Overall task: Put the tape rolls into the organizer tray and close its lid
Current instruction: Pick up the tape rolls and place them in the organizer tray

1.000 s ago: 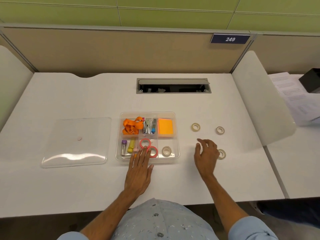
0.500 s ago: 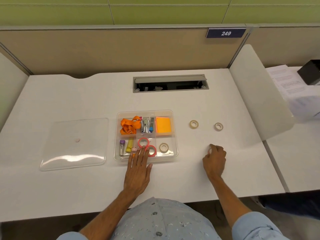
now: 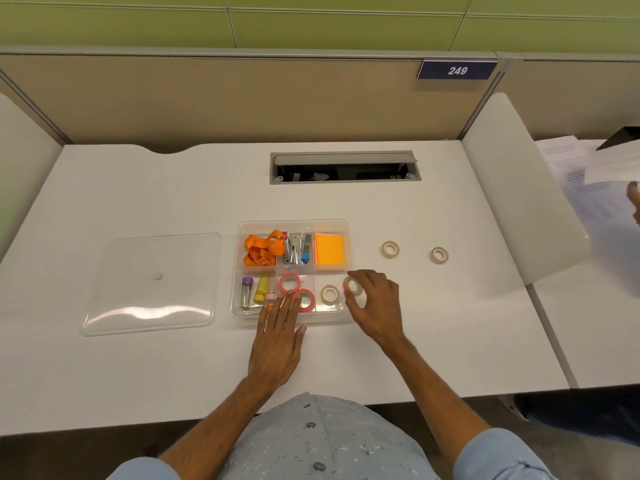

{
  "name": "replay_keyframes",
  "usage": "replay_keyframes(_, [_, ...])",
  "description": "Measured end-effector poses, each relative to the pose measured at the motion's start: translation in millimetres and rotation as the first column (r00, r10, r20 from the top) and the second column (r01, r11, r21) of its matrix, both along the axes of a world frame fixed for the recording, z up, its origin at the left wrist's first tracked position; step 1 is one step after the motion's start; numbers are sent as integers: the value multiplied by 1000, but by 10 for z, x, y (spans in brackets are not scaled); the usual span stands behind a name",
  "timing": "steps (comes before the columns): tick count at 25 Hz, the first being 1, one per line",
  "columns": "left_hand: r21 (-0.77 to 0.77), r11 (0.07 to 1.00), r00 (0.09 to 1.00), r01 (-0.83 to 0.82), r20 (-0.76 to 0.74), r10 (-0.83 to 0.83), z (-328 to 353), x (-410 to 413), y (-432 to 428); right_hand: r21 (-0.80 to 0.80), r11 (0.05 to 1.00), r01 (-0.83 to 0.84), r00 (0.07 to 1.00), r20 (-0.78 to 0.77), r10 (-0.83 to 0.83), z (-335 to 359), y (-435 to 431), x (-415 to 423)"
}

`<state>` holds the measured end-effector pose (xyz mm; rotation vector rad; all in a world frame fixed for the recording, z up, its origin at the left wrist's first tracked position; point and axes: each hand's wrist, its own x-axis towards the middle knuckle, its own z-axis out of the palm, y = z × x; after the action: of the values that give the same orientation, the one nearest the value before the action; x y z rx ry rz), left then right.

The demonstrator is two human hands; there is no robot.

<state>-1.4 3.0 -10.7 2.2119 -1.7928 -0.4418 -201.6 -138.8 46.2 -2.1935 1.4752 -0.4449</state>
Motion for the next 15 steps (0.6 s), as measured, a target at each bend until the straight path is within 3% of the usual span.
replay_keyframes(7, [13, 1000, 1000, -15, 6, 15, 2, -7, -9, 27, 996, -88, 985, -144, 91, -66, 84, 43])
replay_keyframes(12, [5, 1000, 1000, -20, 10, 20, -11, -17, -21, -2, 999, 53, 997, -60, -53, -38, -99, -134])
replay_keyframes(15, [22, 999, 999, -24, 29, 23, -28, -20, -23, 58, 987, 151, 983, -111, -144, -1, -345, -263])
